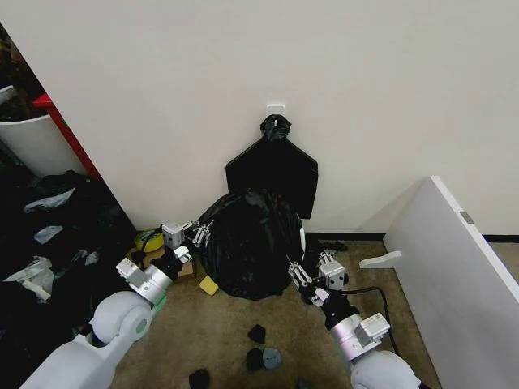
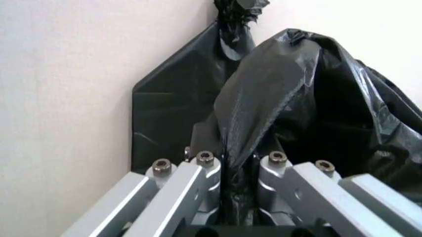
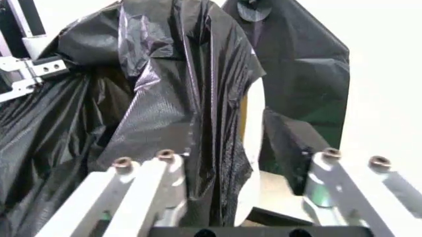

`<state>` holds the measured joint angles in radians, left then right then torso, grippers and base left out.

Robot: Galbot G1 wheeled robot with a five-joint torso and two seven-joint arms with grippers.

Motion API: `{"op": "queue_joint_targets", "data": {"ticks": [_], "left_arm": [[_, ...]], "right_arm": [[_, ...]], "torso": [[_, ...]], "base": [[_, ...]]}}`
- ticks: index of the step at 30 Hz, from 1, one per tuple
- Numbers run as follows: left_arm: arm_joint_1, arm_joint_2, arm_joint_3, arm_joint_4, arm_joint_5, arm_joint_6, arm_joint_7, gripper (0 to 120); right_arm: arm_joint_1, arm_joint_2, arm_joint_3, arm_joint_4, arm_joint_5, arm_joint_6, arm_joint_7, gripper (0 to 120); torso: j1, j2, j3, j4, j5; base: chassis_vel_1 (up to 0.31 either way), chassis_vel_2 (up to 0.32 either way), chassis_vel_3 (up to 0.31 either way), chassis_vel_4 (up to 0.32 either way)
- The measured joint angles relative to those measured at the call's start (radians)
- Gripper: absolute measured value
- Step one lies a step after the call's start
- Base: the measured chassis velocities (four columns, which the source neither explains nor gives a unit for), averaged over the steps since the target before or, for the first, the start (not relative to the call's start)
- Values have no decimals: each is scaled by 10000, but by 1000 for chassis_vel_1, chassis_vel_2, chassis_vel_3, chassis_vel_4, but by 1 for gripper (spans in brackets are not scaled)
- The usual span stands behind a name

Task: Place the garbage bag over the trash bin.

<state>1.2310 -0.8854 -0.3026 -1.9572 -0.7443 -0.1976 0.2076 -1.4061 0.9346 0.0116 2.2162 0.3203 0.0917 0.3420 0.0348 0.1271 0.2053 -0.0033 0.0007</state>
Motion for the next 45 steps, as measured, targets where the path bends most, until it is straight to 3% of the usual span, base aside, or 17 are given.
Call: {"op": "queue_joint_targets", "data": {"ticks": [8,11,26,45], "left_arm": [[16,-20,-2,7,19,0,-6,4],[0,-11,-4,8,16,6,-11,4],[79,-12,18,-2,69,43,23,4],[252,-18,-76,80,189,35,12,4]], "right_arm": [[24,95,9,-115,-65,124,-121,4],[9,116,5,-89,-69,172,-175,0],[113,203,202,-369,-328,686,-845,0],[251,255,920,-1211,162,1313,-639,0]], "torso": [[0,0,0,0,1],[0,0,0,0,0],[-1,0,0,2,1],[0,0,0,0,0]], "base": [[0,0,0,0],[0,0,0,0],[0,0,0,0],[0,0,0,0]]}}
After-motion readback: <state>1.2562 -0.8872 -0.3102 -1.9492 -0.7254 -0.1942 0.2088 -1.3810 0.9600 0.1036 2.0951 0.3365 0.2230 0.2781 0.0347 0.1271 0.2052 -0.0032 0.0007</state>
